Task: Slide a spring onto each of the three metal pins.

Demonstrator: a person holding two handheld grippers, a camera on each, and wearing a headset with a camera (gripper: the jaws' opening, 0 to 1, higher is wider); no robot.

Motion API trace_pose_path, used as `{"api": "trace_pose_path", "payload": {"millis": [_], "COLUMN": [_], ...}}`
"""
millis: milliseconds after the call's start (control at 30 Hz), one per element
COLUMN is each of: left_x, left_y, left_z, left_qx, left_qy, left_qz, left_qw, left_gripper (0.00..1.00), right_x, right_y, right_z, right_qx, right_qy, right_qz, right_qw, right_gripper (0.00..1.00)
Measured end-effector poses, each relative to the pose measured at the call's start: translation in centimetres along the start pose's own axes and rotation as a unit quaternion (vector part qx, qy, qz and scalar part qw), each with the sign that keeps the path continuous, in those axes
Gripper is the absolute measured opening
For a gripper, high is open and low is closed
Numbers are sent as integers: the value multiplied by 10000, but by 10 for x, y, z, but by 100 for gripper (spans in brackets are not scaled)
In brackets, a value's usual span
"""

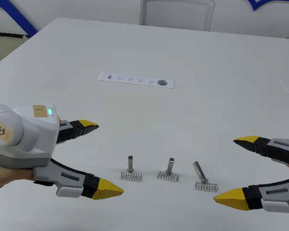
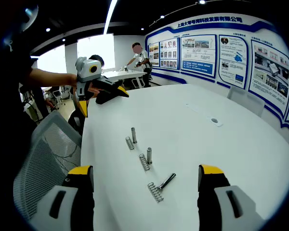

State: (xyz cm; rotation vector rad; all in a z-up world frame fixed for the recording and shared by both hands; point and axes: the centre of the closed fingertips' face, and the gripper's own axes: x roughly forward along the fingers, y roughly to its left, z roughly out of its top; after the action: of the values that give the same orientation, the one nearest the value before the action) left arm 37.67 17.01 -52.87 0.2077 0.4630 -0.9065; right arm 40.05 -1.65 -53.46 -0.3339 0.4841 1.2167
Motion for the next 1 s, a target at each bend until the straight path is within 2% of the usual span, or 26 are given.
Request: {"api": "trace_pose_path", "payload": {"millis": [300,367,433,833,1000], "left_x": [3,3,2,2,1], "left_y": [-3,-4,-3,-5,-4], "left_z": [4,10,12,11,17], "left_qx": [26,-81,-82,-70,-171], "left_qy": [-2,-136,-164,-113,-272], "left_qz": [-32,-51,-35,-73,-74], "left_qw": [10000,9999,9998,9999,9995], "left_gripper": [100,100,100,100,100], "right_x": [0,-2,-4,-8,-8], "right_y": [-2,-5,-7,-7,-4], "right_z": [-2,-4,-5,-5,-5], "right_qx": [93,108,158,235,226], "right_qy": [3,15,4,1,20], "right_qz": [-15,-63,-81,-155,-147], "right_qw": [10000,9999,9998,9996,9996], "right_gripper": [91,91,91,90,90]}}
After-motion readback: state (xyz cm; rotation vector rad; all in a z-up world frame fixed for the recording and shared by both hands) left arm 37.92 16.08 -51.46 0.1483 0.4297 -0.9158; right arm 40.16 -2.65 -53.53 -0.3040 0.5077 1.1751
